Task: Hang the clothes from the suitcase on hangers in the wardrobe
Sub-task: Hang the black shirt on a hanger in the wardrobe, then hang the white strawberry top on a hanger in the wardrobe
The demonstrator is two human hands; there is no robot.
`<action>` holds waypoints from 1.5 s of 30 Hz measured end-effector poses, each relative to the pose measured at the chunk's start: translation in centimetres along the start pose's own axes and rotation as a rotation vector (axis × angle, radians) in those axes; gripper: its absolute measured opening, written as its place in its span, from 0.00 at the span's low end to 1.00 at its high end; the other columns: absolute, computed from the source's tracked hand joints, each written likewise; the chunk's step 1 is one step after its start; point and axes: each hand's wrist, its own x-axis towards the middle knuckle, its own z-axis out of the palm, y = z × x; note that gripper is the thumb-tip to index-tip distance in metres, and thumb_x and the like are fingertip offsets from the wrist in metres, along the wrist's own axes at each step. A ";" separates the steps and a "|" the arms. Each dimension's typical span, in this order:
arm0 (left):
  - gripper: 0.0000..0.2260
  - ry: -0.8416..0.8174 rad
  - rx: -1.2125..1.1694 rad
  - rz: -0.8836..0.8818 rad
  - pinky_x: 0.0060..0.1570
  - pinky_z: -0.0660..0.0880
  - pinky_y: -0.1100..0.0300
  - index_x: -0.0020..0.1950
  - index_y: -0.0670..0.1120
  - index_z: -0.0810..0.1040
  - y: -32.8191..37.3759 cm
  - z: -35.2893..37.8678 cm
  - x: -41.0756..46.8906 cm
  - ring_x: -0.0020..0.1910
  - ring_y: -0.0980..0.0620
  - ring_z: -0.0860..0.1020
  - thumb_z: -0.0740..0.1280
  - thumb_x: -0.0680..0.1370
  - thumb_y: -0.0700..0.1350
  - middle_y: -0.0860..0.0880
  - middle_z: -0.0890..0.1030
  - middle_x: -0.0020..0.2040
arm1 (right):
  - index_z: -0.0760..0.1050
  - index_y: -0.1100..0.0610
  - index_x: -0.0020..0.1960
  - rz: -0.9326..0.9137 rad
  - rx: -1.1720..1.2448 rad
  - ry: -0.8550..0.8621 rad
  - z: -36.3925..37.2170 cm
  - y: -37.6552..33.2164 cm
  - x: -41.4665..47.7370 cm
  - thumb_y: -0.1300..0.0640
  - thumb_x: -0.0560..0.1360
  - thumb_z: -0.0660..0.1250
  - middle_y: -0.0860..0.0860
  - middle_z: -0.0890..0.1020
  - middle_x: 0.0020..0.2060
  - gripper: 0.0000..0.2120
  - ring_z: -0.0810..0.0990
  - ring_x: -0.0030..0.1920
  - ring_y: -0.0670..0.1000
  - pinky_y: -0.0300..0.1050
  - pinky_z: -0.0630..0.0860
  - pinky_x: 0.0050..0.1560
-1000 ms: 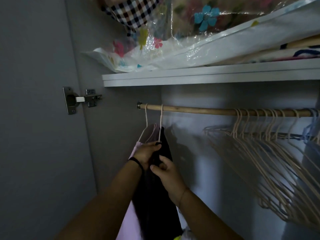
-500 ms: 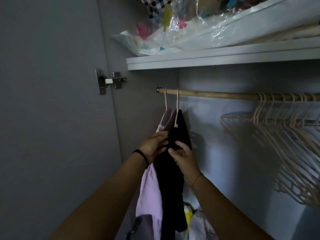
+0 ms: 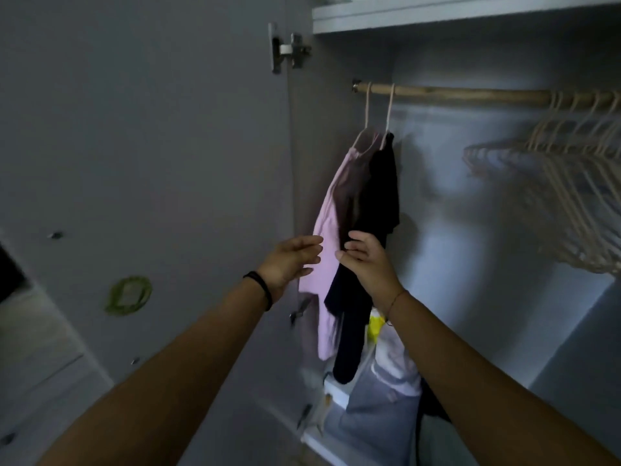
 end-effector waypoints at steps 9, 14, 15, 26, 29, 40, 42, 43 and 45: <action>0.15 0.262 0.035 -0.052 0.51 0.72 0.63 0.65 0.46 0.73 -7.2 -3.6 -17.7 0.56 0.52 0.76 0.65 0.78 0.39 0.49 0.78 0.57 | 0.66 0.60 0.67 0.030 -0.002 -0.277 6.4 3.6 -12.3 0.66 0.71 0.72 0.56 0.75 0.57 0.27 0.74 0.58 0.52 0.34 0.71 0.55; 0.16 0.432 0.006 -0.142 0.44 0.70 0.64 0.65 0.42 0.73 -13.4 -5.3 -29.0 0.46 0.55 0.76 0.66 0.77 0.37 0.50 0.78 0.51 | 0.67 0.58 0.66 0.116 -0.044 -0.421 10.1 6.1 -21.4 0.63 0.70 0.73 0.54 0.73 0.56 0.28 0.74 0.59 0.52 0.41 0.70 0.59; 0.17 0.474 0.001 -0.157 0.43 0.70 0.65 0.66 0.41 0.72 -14.5 -5.7 -31.2 0.43 0.56 0.76 0.66 0.77 0.36 0.50 0.78 0.50 | 0.67 0.57 0.66 0.131 -0.052 -0.460 10.9 6.7 -23.2 0.62 0.70 0.73 0.54 0.73 0.57 0.28 0.74 0.59 0.52 0.41 0.70 0.59; 0.20 0.795 -0.117 -0.391 0.41 0.73 0.72 0.66 0.41 0.73 -27.6 -10.3 -52.5 0.45 0.57 0.77 0.69 0.74 0.37 0.46 0.79 0.54 | 0.67 0.55 0.67 0.297 -0.111 -0.751 20.3 12.8 -40.7 0.59 0.70 0.73 0.54 0.74 0.61 0.28 0.73 0.62 0.51 0.43 0.70 0.60; 0.21 0.815 -0.127 -0.472 0.43 0.74 0.71 0.66 0.42 0.72 -32.5 -11.8 -56.9 0.51 0.54 0.78 0.70 0.74 0.38 0.46 0.79 0.56 | 0.67 0.56 0.67 0.359 -0.120 -0.779 23.4 16.3 -45.3 0.60 0.70 0.73 0.53 0.74 0.61 0.28 0.73 0.61 0.49 0.40 0.69 0.58; 0.20 0.857 -0.179 -0.674 0.56 0.69 0.60 0.66 0.45 0.73 -63.6 -11.4 -61.6 0.61 0.50 0.74 0.70 0.75 0.43 0.48 0.76 0.61 | 0.68 0.52 0.64 0.528 -0.235 -0.881 29.0 45.1 -57.4 0.59 0.70 0.74 0.50 0.74 0.62 0.25 0.72 0.65 0.48 0.40 0.68 0.60; 0.21 0.862 -0.212 -0.701 0.59 0.70 0.58 0.67 0.44 0.72 -68.6 -10.4 -61.4 0.64 0.48 0.73 0.70 0.75 0.43 0.47 0.75 0.63 | 0.68 0.53 0.64 0.550 -0.266 -0.879 29.0 49.4 -58.2 0.60 0.70 0.73 0.52 0.74 0.64 0.25 0.72 0.65 0.49 0.42 0.68 0.63; 0.21 0.864 -0.234 -0.714 0.60 0.71 0.57 0.67 0.44 0.72 -71.5 -9.7 -61.2 0.64 0.48 0.73 0.70 0.75 0.44 0.46 0.75 0.64 | 0.68 0.56 0.66 0.564 -0.280 -0.879 28.9 52.1 -58.8 0.60 0.71 0.73 0.53 0.73 0.65 0.26 0.71 0.66 0.49 0.44 0.68 0.65; 0.24 0.853 -0.276 -0.711 0.63 0.71 0.55 0.69 0.45 0.71 -77.7 -8.6 -60.8 0.65 0.48 0.72 0.71 0.74 0.47 0.46 0.74 0.66 | 0.67 0.59 0.68 0.560 -0.319 -0.918 29.1 58.4 -60.2 0.60 0.72 0.72 0.54 0.72 0.67 0.28 0.70 0.67 0.50 0.43 0.68 0.65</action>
